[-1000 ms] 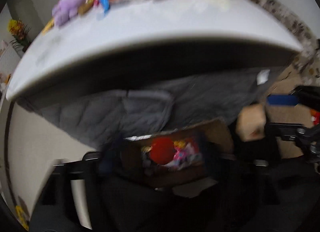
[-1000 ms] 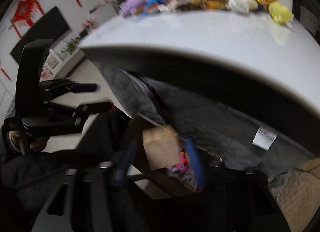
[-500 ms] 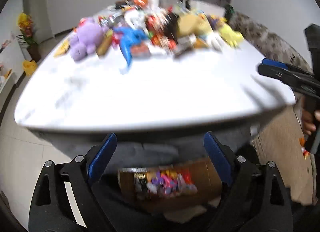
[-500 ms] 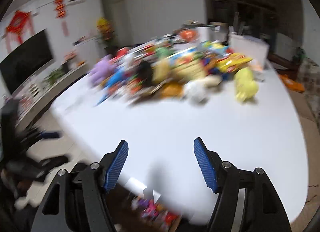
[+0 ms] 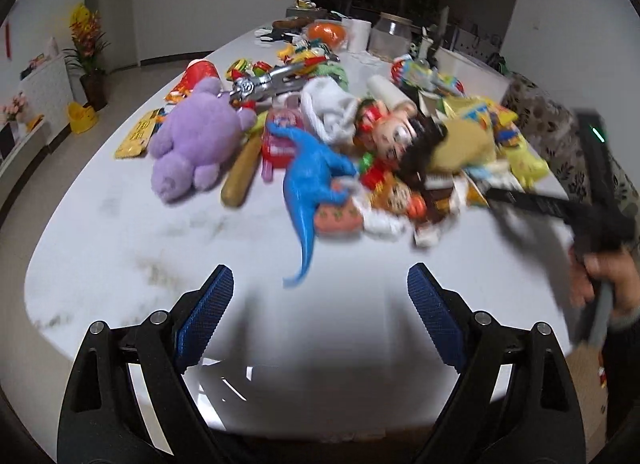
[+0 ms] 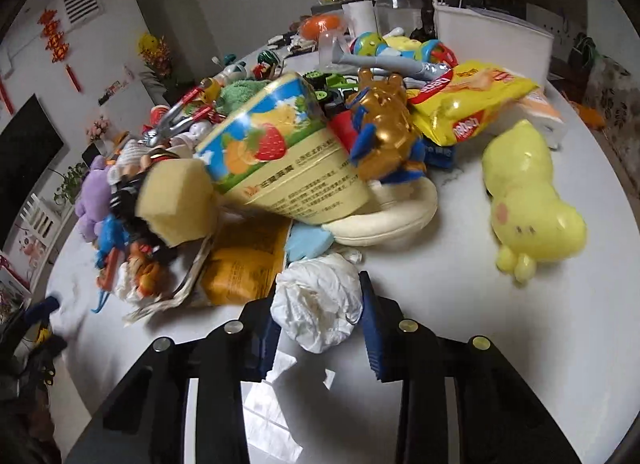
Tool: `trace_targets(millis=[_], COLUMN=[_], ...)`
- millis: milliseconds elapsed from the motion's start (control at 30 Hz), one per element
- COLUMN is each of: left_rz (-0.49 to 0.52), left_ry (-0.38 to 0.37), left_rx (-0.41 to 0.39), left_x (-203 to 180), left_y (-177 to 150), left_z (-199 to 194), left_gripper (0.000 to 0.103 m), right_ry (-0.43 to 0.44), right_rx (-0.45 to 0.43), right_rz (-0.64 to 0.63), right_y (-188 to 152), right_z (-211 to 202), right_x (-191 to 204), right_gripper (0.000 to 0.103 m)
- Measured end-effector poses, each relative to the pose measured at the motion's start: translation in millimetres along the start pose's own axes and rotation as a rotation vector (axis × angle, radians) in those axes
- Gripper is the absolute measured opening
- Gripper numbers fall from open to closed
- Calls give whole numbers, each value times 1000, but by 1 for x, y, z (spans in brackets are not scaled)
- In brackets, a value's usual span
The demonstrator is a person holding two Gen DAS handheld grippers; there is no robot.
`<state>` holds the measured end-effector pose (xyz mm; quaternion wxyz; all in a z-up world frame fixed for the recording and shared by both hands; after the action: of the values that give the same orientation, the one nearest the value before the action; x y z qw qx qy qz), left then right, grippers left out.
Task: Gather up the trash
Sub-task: 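Grasp the white tissue with the right gripper while the left grasps the blue dinosaur, then drop the tissue and blue dinosaur into the cardboard box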
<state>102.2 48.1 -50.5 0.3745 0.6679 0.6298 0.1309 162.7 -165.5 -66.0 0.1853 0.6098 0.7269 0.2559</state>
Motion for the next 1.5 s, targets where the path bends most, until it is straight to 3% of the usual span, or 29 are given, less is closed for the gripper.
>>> trace_targets(millis=[233,333,367,400,467,567,767,833,900,933,1033,1200,1267,1333,1367,1433,1500], left_rz=[-94,-139,-122,-81,-28,-25,130,166,197,217,247,198,125,125,143,163,176], left_ry=[-20,-47,-33,-8,23,-16,-37,-63,-72,-82,-51,-27,-90,-79,-57,0,44], left_rx=[-2,65,59,46,63,32,-128,-178,-208,-227,-258,-212,-193,-223,-235,-253,-208], left_x=[17,27,27,26,22,14,-35,-50,-61,-68,-72,-49,-38,-35,-36,-35,-36], left_y=[49,55,57,60,59,57,64,66,65,64,66,58,48,39,33,16,-6], left_z=[48,79,83,85,88,70,-18,-42,-62,-72,-78,-46,-43,-62,-71,-87,-83], left_gripper=[87,85,76,55,55,55,53,46,30,30,30,23,23,27,34,84,89], right_ry=[15,43,45,45,34,42,72,90,106,106,102,90,87,86,85,90,97], right_rx=[-69,-64,-65,-67,-80,-98,-170,-197,-218,-229,-244,-218,-207,-196,-191,-176,-161], right_rz=[-12,15,23,21,18,30,8,-1,-12,-15,-35,-21,-14,-23,-32,-56,-69], right_y=[-38,-48,-50,-52,-54,-55,-52,-50,-50,-50,-51,-58,-63,-70,-73,-81,-88], right_z=[-53,-64,-66,-68,-71,-77,-105,-116,-126,-130,-136,-125,-122,-123,-123,-121,-117], right_x=[-6,-6,-8,-8,-8,-9,5,13,20,23,29,29,27,27,28,32,36], right_gripper=[35,35,35,35,35,35,35,35,35,35,35,35,35,35,36,36,36])
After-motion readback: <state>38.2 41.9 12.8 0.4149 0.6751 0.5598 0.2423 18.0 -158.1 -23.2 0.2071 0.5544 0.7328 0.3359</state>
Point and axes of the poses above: each gripper's, at about its wrist camera, not at the fingertips, and z roughly the way its jaws point, x to its left, y to its top, the point moved 8 cm from there along z, roughly the way its jaws point, and after that the axes turned 12 degrees about -y, right-handed, at the moved point
